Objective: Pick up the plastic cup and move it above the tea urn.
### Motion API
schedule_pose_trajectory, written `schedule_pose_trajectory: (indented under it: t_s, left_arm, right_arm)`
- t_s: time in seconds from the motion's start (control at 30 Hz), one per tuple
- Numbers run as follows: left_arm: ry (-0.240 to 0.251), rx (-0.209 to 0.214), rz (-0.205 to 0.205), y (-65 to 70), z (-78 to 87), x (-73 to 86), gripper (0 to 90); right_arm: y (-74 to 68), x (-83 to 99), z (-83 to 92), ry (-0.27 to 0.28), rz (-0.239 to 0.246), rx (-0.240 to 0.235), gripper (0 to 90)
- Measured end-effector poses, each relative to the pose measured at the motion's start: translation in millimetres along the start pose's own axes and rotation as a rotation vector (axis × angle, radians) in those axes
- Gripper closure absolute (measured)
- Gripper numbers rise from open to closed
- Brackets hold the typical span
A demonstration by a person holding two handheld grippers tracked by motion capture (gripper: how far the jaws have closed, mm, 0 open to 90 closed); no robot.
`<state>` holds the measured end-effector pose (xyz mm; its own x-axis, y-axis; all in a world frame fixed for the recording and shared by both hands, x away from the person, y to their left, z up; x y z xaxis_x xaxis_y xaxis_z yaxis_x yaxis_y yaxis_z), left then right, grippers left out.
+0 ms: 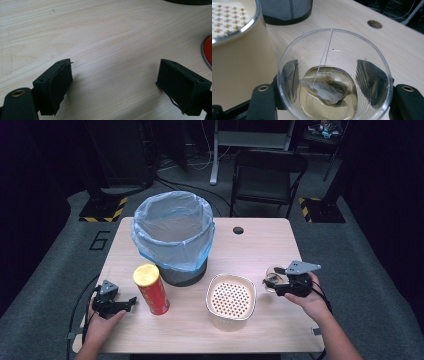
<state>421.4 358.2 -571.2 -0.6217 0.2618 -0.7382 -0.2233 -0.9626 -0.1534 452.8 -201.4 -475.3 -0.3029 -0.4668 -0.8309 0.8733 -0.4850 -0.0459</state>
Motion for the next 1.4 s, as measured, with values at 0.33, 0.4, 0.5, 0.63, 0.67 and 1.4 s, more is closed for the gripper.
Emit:
schedule_pose_trajectory:
  t_s: [0.33, 0.4, 0.5, 0.63, 0.67, 1.4]
  left_arm:
    - [0.0, 0.0, 0.0, 0.0, 0.0, 0.0, 12.6]
    - [0.0, 0.0, 0.0, 0.0, 0.0, 0.0, 12.6]
    - [0.0, 0.0, 0.0, 0.0, 0.0, 0.0, 12.6]
    - [0.0, 0.0, 0.0, 0.0, 0.0, 0.0, 12.6]
    - [0.0, 0.0, 0.0, 0.0, 0.0, 0.0, 12.6]
    - [0.0, 0.0, 0.0, 0.0, 0.0, 0.0, 12.6]
  right_arm:
    - [-9.2, -47.5, 5.0, -0.02, 0.16, -0.002, 35.1]
    - [-12.5, -55.1, 4.0, -0.019, 0.194, 0.004, 34.9]
    - [-17.7, -64.1, 0.7, -0.019, 0.237, 0.005, 34.7]
    - [-23.1, -70.1, -3.6, -0.022, 0.282, 0.008, 34.7]
    - [-23.7, -71.1, -4.3, -0.022, 0.291, 0.012, 34.7]
    - [-59.1, -91.3, -21.6, -0.074, 0.533, 0.06, 35.0]
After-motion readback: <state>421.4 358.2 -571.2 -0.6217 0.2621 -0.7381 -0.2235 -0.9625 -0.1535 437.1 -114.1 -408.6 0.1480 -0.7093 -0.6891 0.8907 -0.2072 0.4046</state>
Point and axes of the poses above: each handheld gripper's, and its own axes: z roughly backward along the jaws, x roughly out of its underside, y roughly to its right, the point moved 6 cm from there along -z, roughly forward along the jaws, and after that the axes turned 14 degrees about -x, right-handed, at the moved point
